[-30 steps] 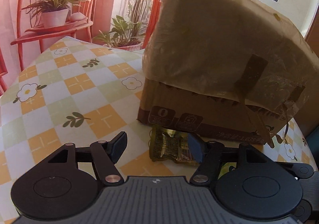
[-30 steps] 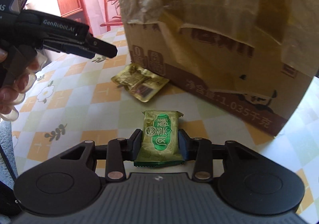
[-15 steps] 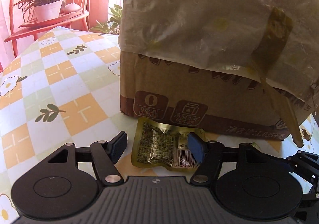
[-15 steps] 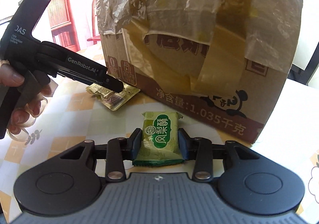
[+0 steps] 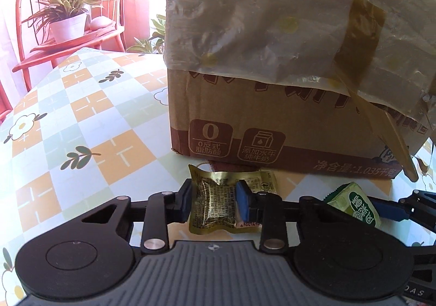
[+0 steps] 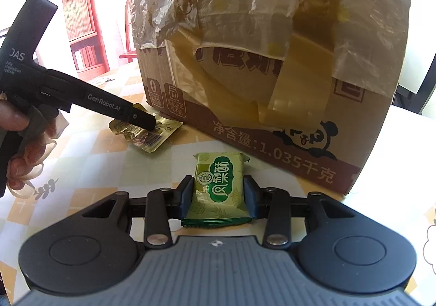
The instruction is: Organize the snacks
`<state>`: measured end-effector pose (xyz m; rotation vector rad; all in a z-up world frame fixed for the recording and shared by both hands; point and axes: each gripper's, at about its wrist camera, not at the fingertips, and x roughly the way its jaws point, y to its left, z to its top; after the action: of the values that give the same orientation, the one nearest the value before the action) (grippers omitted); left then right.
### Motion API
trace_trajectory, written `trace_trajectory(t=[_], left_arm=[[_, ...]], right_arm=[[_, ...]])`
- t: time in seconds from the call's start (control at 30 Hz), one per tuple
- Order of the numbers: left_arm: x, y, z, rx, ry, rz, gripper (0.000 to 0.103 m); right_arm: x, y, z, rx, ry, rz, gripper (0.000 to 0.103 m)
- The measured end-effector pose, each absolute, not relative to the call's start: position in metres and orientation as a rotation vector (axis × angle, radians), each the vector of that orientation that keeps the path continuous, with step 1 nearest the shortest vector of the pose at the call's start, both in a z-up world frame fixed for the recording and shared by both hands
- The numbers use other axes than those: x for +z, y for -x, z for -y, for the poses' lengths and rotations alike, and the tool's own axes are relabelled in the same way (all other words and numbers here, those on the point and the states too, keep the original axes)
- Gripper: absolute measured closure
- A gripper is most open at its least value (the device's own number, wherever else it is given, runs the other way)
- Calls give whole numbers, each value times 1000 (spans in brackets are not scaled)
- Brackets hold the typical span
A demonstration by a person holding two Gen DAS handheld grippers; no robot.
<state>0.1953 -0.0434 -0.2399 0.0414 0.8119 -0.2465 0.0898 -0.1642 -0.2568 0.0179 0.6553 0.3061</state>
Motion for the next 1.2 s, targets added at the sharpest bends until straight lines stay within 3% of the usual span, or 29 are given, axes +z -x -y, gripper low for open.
trace_trajectory(t=[0.03,0.13,0.83,0.9,0.97,1.07,1.2], left_arm=[[-238,-191,43,-241,-52,-803,78],[-238,-182,38,-245,-34,-810,81],[-246,-157,10,-187,-3,-813,81],[-242,-153,8,-199,14,-816,78],[-239,-151,6,-229,46,-819,64],[-234,-150,6,-256,60,-785,50],[-232,-151,8,-268,79,-776,44]], right_arm=[[-257,-90,164,306,-18,-655,62],[-257,-90,164,306,-18,-655,62],[-256,-88,163,305,-15,-655,62],[-256,-88,163,305,-15,-654,62],[-256,-88,163,305,-15,-655,62],[-256,-88,163,305,-15,-654,62],[-256,-88,163,305,-15,-655,62]])
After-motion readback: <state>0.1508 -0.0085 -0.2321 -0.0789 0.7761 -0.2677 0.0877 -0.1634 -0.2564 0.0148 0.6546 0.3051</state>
